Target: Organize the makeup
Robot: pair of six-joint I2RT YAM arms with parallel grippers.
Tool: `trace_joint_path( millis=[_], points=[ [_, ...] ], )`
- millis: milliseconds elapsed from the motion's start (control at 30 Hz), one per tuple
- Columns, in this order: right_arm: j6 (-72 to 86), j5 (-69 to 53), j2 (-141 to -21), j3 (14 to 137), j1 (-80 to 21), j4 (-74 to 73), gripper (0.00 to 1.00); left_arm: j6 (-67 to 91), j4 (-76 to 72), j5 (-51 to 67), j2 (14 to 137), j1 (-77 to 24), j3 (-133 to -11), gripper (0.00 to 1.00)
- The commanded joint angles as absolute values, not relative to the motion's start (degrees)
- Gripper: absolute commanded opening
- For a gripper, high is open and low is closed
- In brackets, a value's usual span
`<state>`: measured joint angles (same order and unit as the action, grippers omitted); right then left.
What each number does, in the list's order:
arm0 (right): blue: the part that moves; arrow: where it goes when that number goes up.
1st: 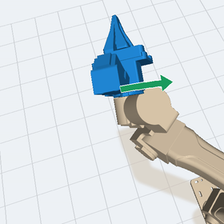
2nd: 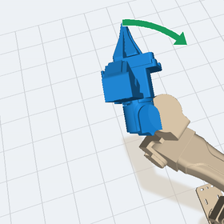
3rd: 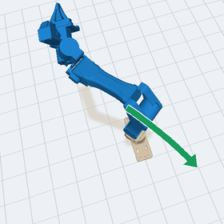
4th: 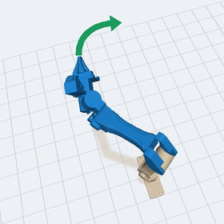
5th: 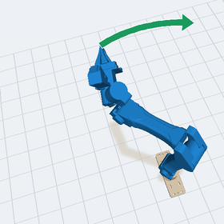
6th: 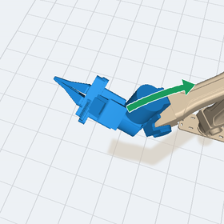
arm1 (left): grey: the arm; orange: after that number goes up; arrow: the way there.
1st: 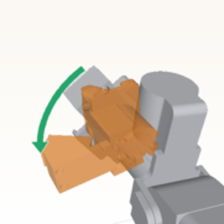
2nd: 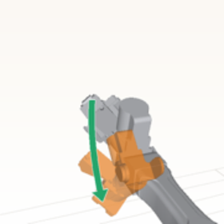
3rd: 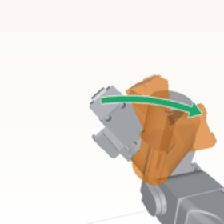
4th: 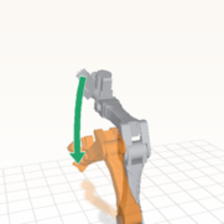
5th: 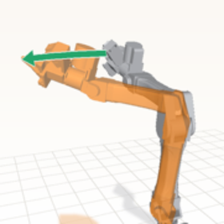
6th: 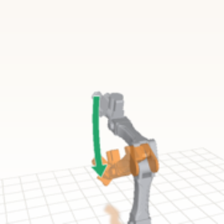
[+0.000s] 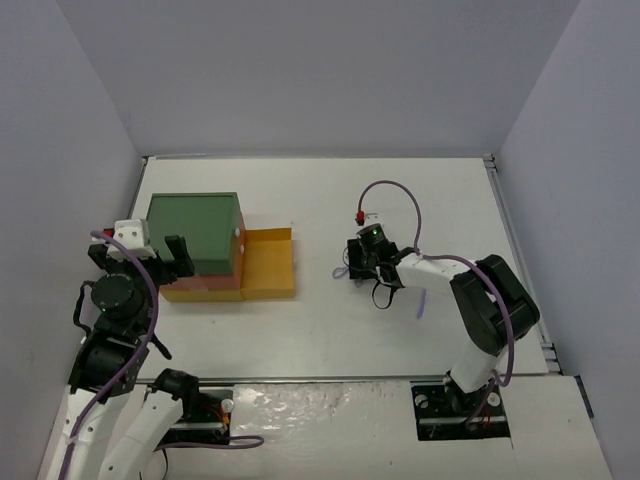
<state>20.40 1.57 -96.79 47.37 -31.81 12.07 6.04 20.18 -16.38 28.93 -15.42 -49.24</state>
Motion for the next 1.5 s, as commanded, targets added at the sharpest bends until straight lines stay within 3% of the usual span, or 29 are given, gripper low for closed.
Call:
trace_joint_path(
  millis=[0, 67, 167, 433, 833, 1000, 1167, 1233, 1467],
  points=[
    [20.4, 3.1, -97.3, 47.1, -31.4, 12.1, 0.21, 6.0, 16.3, -17.7, 28.0, -15.6, -49.3, 0.97],
    [19.7, 4.3, -95.7, 47.2, -31.4, 11.5, 0.07, 6.4, 16.5, -17.6, 27.4, -15.6, -49.2, 0.97],
    [18.2, 4.6, -91.6, 48.3, -31.6, 10.1, 0.01, 6.7, 16.6, -17.4, 26.9, -15.6, -48.8, 0.97],
    [14.6, 1.7, -86.7, 62.0, -39.9, 8.1, 0.00, 8.1, 18.5, -15.8, 25.4, -15.6, -48.4, 0.97],
    [17.1, -1.9, -105.8, 82.8, -48.3, 12.4, 0.01, 8.6, 20.3, -16.9, 21.1, -15.6, -47.0, 0.97],
    [17.9, -1.9, -111.7, 87.1, -49.5, 12.7, 0.15, 8.6, 20.2, -16.7, 21.4, -15.6, -47.0, 0.97],
    [17.3, -0.3, -111.3, 87.1, -49.6, 11.8, 0.49, 8.6, 20.0, -16.6, 21.4, -15.6, -46.9, 0.97],
    [16.3, 3.8, -108.8, 85.0, -49.2, 11.3, 0.56, 8.6, 20.1, -16.8, 21.4, -15.6, -46.9, 0.97],
    [17.3, 10.5, -96.0, 70.6, -41.6, 7.7, 0.61, 8.6, 20.1, -16.7, 21.6, -15.6, -46.9, 0.97]
  ],
)
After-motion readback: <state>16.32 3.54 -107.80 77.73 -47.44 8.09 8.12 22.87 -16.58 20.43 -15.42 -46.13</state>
